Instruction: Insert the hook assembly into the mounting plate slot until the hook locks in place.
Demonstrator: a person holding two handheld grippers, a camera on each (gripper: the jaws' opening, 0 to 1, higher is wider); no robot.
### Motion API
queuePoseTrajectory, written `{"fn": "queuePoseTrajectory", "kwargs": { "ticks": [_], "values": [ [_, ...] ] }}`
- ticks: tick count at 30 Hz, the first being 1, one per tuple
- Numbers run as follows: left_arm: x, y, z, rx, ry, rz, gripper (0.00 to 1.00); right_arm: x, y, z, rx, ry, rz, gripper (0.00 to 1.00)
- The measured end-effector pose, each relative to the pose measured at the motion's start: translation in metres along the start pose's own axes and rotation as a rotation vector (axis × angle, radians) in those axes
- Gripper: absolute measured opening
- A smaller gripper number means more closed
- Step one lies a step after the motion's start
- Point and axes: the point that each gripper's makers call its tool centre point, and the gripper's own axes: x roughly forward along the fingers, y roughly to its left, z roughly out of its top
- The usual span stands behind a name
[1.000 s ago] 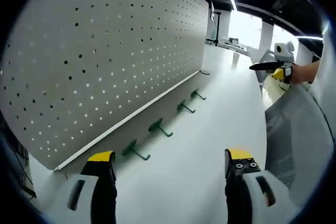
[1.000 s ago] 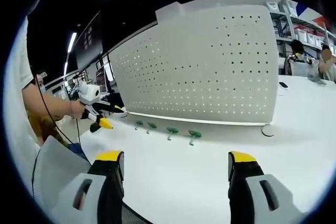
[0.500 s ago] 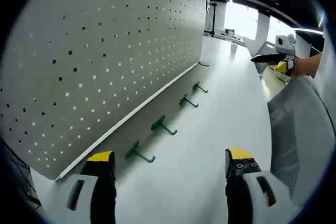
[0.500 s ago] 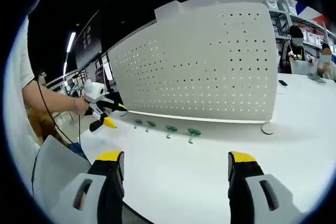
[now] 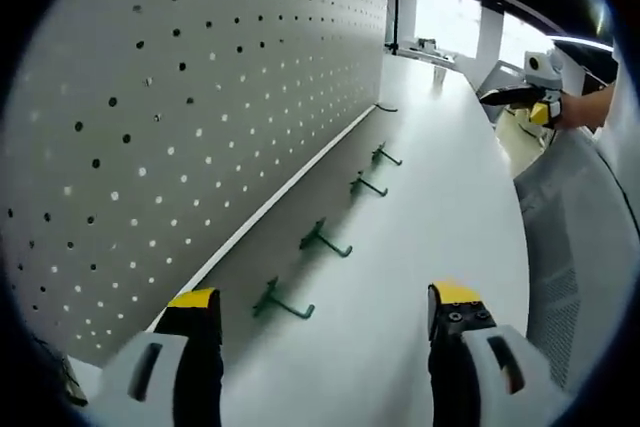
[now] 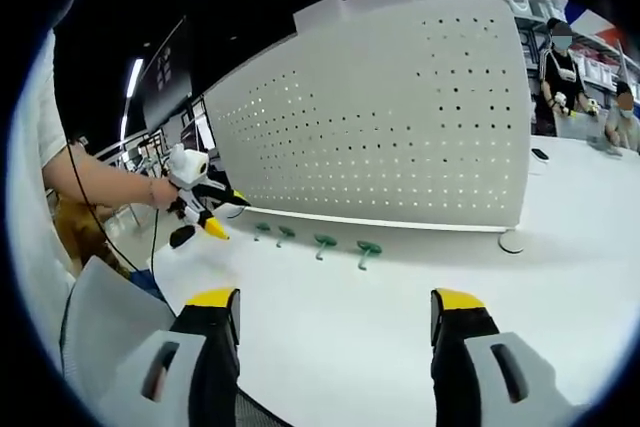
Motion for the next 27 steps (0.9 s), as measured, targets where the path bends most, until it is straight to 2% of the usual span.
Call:
{"fn": "queuePoseTrajectory", "kwargs": {
  "ticks": [10, 15, 23, 27],
  "values": [
    [0.007, 0.013, -0.010, -0.023, 0.036, -0.020, 0.88, 0.001, 0.000, 0.000, 0.000, 0.005, 0.004, 0.74],
    [0.008, 0.021, -0.009, -0.008, 0.048, -0.026, 0.88, 0.001, 0.001, 0.000, 0.004, 0.006, 0.005, 0.74],
    [0.015, 0.029, -0.007, 0.059, 0.098, -0.056, 0.87, 0.000, 0.003, -0.003, 0.010, 0.013, 0.005, 0.74],
    [0.020, 0.032, -0.012, 0.109, 0.151, -0.078, 0.87, 0.000, 0.002, -0.003, 0.011, 0.016, 0.004, 0.74]
  ]
}}
